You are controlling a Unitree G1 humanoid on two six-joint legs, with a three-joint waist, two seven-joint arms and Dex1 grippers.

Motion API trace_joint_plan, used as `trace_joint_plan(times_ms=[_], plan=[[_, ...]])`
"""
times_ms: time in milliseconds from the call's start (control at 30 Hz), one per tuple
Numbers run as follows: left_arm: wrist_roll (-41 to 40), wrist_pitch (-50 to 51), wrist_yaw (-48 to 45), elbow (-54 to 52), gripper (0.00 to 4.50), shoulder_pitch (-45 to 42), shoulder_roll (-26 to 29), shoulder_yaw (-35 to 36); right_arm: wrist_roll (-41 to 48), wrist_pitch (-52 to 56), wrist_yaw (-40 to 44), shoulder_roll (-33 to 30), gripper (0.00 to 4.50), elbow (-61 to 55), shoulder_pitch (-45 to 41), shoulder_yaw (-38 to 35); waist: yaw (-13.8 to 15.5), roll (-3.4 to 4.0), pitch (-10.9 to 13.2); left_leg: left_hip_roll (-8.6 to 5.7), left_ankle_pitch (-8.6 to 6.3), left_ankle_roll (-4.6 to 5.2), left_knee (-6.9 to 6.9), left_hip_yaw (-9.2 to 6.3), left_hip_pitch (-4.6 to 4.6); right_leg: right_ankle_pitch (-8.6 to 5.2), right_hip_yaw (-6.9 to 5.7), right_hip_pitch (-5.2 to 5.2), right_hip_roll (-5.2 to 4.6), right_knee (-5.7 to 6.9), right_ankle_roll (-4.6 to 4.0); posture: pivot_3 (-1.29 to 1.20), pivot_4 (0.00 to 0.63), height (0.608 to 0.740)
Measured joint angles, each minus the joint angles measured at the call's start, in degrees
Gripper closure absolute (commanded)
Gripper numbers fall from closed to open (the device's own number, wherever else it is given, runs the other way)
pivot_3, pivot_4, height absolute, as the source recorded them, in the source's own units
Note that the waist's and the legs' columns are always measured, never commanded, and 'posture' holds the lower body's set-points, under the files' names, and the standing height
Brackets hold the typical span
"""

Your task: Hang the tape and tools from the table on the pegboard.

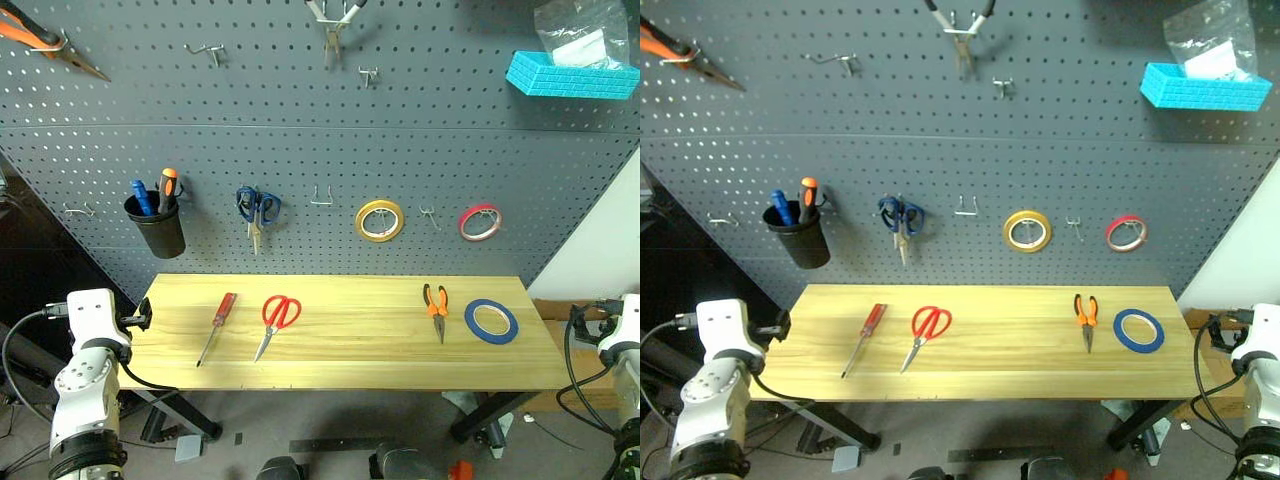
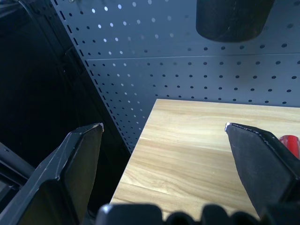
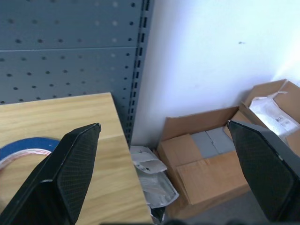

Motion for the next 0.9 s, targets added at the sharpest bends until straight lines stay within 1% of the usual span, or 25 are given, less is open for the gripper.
trace_joint_plan(times_ms=[200,333,467,600,733,767,800,833,900], plan=[[0.04,-0.03,0.05,-0.38,0.01,0.54,0.0,-0.01,-0.09,-0.6,0.4,0.01,0.0,-0.12,0.0,0.31,-0.18,0.0,0.0,0.0,0.0,0.01,0.0,0.03,0.01,0.0,0.03,0.01,0.0,0.0,0.0,-0.06,0.014,0.74],[0.11,0.3,1.26,-2.09,0.01,1.92,-0.08,0.05,-0.05,0.02,3.52,0.45,0.0,-3.29,0.44,2.37,-0.3,-0.03,0.02,0.0,-0.01,0.01,0.0,0.03,0.02,0.0,0.03,0.0,0.0,0.0,0.0,-0.07,0.025,0.74],[-1.36,3.94,1.76,-9.33,0.01,5.76,-2.82,0.18,2.5,5.86,8.26,2.81,0.0,-13.2,2.83,4.7,-0.4,-0.02,0.08,0.01,-0.03,0.05,-0.01,0.06,0.02,0.0,0.09,0.01,0.0,0.01,0.01,-0.08,0.053,0.74],[-4.08,9.61,0.86,-17.19,0.01,9.5,-6.67,-0.84,3.54,12.18,12.11,3.85,0.0,-25.55,7.96,8.47,-0.29,-0.07,0.63,0.02,-0.05,0.07,-0.01,0.04,0.02,-0.02,0.08,-0.01,0.0,0.0,0.02,-0.1,0.089,0.74],[-6.45,14.01,-1.79,-21.7,0.01,8.59,-7.6,-3.11,4.07,17.81,12.49,4.52,0.0,-34.18,10.26,10.92,0.1,-0.25,2.11,0.0,-0.04,0.07,0.02,0.02,0.14,-0.03,0.1,0.05,0.0,0.04,0.0,-0.12,0.128,0.74],[-6.88,14.41,-3.03,-22.99,0.01,7.77,-7.72,-4.27,4.06,19.36,12.4,4.64,0.0,-35.52,10.38,11.52,0.14,-0.33,2.59,-0.01,-0.04,0.07,0.03,0.02,0.16,-0.03,0.11,0.07,0.0,0.03,0.0,-0.13,0.141,0.74],[-6.83,14.95,-3.83,-24.0,0.01,6.98,-7.7,-5.57,4.0,20.47,12.31,4.72,0.0,-36.26,10.36,11.89,0.15,-0.39,3.01,-0.02,-0.04,0.07,0.03,0.02,0.15,-0.03,0.12,0.1,0.0,0.01,0.0,-0.14,0.168,0.74],[-6.69,15.38,-4.36,-25.0,0.01,6.24,-7.66,-6.91,3.9,21.41,12.2,4.73,0.0,-36.78,10.34,12.34,0.15,-0.39,3.36,-0.02,-0.04,0.07,0.03,0.03,0.11,-0.03,0.14,0.08,0.0,0.0,0.0,-0.15,0.178,0.74],[-5.56,15.72,-7.68,-27.29,0.01,4.88,-5.76,-11.19,2.83,23.81,11.98,4.57,0.0,-37.4,10.15,13.95,0.05,-0.5,4.72,-0.01,-0.04,0.07,0.01,0.05,0.02,-0.03,0.16,0.0,0.01,-0.01,0.0,-0.16,0.208,0.74]])
